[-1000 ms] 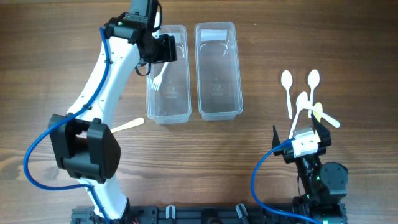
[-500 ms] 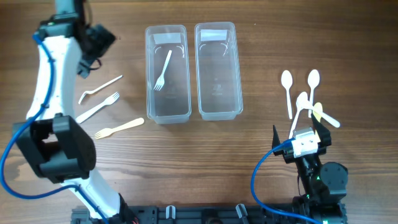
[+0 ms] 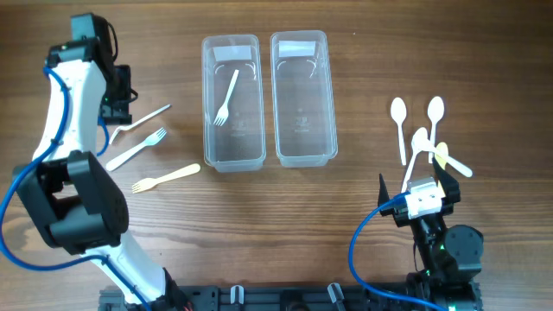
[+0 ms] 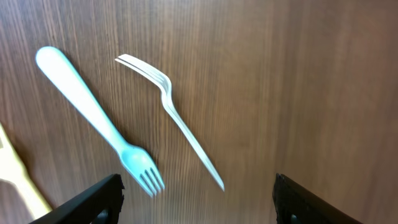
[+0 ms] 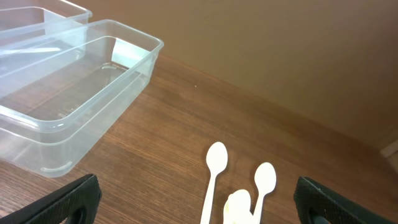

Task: Pack container
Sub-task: 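Lower the left gripper onto another white fork and grasp it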

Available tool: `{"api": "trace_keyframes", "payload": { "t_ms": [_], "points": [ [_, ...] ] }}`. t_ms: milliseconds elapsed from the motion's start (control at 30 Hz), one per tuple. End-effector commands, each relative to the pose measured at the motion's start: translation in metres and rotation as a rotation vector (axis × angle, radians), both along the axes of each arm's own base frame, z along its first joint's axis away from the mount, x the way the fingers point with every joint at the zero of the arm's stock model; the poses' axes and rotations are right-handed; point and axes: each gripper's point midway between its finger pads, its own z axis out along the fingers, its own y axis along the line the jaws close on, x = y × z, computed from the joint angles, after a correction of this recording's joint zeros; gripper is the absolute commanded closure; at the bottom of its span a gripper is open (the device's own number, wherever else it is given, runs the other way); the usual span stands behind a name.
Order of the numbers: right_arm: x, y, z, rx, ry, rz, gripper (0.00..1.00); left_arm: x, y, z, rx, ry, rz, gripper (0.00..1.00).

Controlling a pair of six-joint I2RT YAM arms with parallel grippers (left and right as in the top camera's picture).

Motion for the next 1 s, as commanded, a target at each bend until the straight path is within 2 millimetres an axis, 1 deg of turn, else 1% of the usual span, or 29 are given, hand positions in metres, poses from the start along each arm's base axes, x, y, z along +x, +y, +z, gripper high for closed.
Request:
{"api": "trace_keyframes", "payload": {
  "t_ms": [0,67,167,367,467,500,533,600,633,667,733,767,867,933,967],
  "points": [
    [0.000,0.001,0.003,-0.005,-0.012,0.010,0.00,-0.013,0.006,-0.040,0.018,0.060,0.100,0.22],
    [0.000,0.001,0.003,-0.005,-0.012,0.010,0.00,-0.013,0.006,-0.052,0.018,0.069,0.101,0.24],
    [0.000,0.001,0.003,-0.005,-0.012,0.010,0.00,-0.012,0.008,-0.066,0.022,0.086,0.105,0.36],
    [0.000,0.001,0.003,-0.005,-0.012,0.010,0.00,-0.014,0.010,-0.096,0.018,0.139,0.110,0.40],
    [0.000,0.001,0.003,-0.005,-0.012,0.010,0.00,-0.018,0.013,-0.109,0.013,0.170,0.117,0.46],
    [0.000,0.001,0.003,-0.005,-0.012,0.010,0.00,-0.019,0.014,-0.111,0.012,0.174,0.119,0.49],
    [0.000,0.001,0.003,-0.005,-0.012,0.010,0.00,-0.020,0.015,-0.113,0.011,0.180,0.122,0.50],
    [0.000,0.001,0.003,-0.005,-0.012,0.010,0.00,-0.020,0.016,-0.115,0.010,0.183,0.127,0.56],
    [0.000,0.001,0.003,-0.005,-0.012,0.010,0.00,-0.020,0.017,-0.116,0.010,0.183,0.127,0.63],
    [0.000,0.001,0.003,-0.005,-0.012,0.010,0.00,-0.020,0.017,-0.116,0.009,0.183,0.129,0.72],
    [0.000,0.001,0.003,-0.005,-0.012,0.010,0.00,-0.020,0.015,-0.116,-0.003,0.181,0.128,0.94],
    [0.000,0.001,0.003,-0.005,-0.012,0.010,0.00,-0.020,0.015,-0.116,-0.007,0.180,0.127,0.96],
    [0.000,0.001,0.003,-0.005,-0.012,0.010,0.00,-0.019,0.014,-0.114,-0.017,0.174,0.124,0.96],
    [0.000,0.001,0.003,-0.005,-0.012,0.010,0.00,-0.014,0.018,-0.103,-0.015,0.142,0.129,0.96],
    [0.000,0.001,0.003,-0.005,-0.012,0.010,0.00,-0.006,0.025,-0.089,-0.005,0.104,0.114,0.96]
  ]
}}
